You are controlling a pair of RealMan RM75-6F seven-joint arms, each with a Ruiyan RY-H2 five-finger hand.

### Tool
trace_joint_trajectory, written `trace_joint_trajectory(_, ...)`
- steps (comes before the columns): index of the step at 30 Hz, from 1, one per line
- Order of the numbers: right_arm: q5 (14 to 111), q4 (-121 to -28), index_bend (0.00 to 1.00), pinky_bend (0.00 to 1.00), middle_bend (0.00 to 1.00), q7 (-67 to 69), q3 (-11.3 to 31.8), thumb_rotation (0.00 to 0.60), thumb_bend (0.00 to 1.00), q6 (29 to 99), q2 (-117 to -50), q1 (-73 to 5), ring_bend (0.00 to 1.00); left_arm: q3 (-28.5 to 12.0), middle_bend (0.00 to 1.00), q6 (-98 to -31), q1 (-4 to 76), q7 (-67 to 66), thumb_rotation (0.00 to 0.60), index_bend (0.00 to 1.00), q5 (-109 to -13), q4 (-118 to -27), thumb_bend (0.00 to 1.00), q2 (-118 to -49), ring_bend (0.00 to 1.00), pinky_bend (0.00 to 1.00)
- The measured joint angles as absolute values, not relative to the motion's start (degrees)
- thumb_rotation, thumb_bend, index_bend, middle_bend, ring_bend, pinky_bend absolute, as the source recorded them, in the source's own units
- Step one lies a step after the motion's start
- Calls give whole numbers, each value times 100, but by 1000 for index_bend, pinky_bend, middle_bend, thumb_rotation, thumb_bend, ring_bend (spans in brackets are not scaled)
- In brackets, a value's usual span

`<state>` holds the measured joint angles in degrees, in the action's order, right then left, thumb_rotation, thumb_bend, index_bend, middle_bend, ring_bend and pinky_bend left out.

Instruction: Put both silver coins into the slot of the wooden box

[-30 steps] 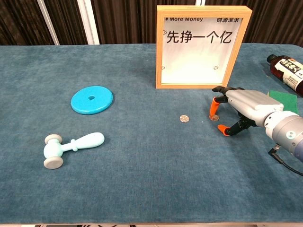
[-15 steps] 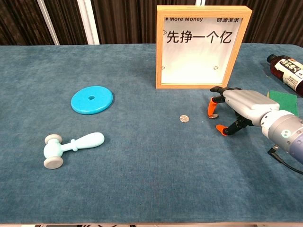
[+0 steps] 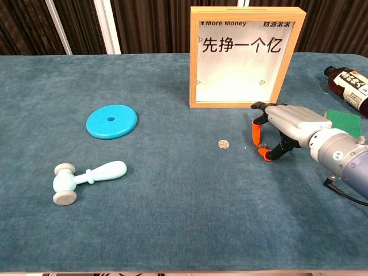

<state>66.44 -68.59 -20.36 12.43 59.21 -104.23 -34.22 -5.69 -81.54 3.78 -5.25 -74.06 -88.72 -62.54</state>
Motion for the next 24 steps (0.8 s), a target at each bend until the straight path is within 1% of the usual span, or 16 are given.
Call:
trace_joint_trajectory(13,6605,-6882,652,0,23,-2033,1240,600,465,5983,-10386,-3412,0,-551,0,-8122,381,-561,600,0,-7387,-8921,32,-6234,0,0)
trace_joint_trajectory(16,6609,-6936,666,0,23,-2043,1245,600,498,6014,-10353,-3407,0,-548,0,-8111,384,-568,600,0,-7380,-8930,32,-6229,0,0)
trace_joint_trajectory(22,6617,-7186,694,0,23,-2051,1245,600,604,6046,-10216,-3389,0,-543,0,-8110,384,-567,600,0,-7383,-8940,32,-6223,0,0)
trace_joint_trajectory(24,6613,-7296,694,0,23,-2051,1245,600,611,6043,-10153,-3383,0,-544,0,-8113,383,-564,600,0,-7383,-8945,32,-6221,0,0)
